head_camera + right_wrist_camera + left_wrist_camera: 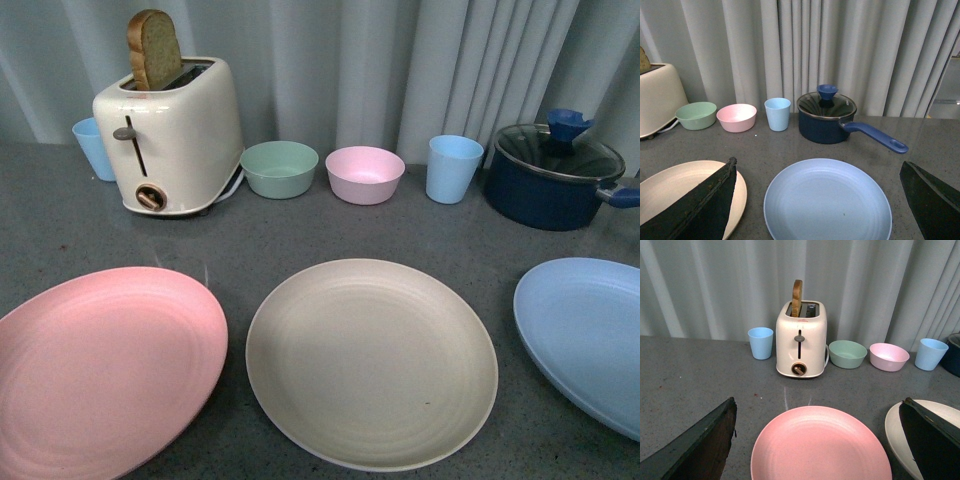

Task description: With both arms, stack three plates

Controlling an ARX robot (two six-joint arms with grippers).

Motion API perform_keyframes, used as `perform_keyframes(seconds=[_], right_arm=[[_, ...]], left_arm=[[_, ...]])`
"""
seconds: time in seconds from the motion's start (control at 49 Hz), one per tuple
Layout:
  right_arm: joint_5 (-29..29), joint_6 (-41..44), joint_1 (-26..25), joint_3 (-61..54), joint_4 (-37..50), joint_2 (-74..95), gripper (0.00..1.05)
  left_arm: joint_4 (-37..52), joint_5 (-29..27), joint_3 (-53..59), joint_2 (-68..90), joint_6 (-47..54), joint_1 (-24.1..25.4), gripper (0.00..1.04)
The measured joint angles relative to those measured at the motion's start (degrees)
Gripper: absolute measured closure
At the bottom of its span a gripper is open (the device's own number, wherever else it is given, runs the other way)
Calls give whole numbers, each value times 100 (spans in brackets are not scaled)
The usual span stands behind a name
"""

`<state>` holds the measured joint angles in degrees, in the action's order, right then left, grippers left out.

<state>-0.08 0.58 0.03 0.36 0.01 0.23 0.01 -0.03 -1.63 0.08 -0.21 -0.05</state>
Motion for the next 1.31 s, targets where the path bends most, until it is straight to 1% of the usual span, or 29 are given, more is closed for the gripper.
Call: perform_keyframes(seconds=[0.796,0.837,0.857,0.898,0.939,0.98,1.041,1.082,1.143,1.245,1.306], right_arm=[[0,0,0,0,0,0,8],[0,0,0,0,0,0,8],[0,0,0,0,0,2,8],[0,0,0,0,0,2,8],[0,-2,0,0,2,2,8],[0,0,0,0,0,2,8],[0,-2,0,0,0,2,8],[0,0,0,0,2,0,8],[0,0,0,0,0,2,8],[0,0,0,0,0,2,8],[0,0,0,0,0,2,8]], left_arm=[[-66,-39,-20,50,-59,-9,7],[-612,-164,-197,310,-518,-7,7],[-758,-162,-256,424,-579,4,7],[-1025,-72,-437,927,-1167,120,7],[-885,164,-544,1523,-1655,304,7],[-424,605,-638,2186,-1836,573,7],[306,879,-870,3097,-1788,925,7],[476,1040,-1088,3580,-1749,1086,7],[525,1237,-1388,4197,-1567,1193,7],[570,1469,-1888,5480,-975,1322,7],[686,1357,-2135,6225,-710,1346,7]])
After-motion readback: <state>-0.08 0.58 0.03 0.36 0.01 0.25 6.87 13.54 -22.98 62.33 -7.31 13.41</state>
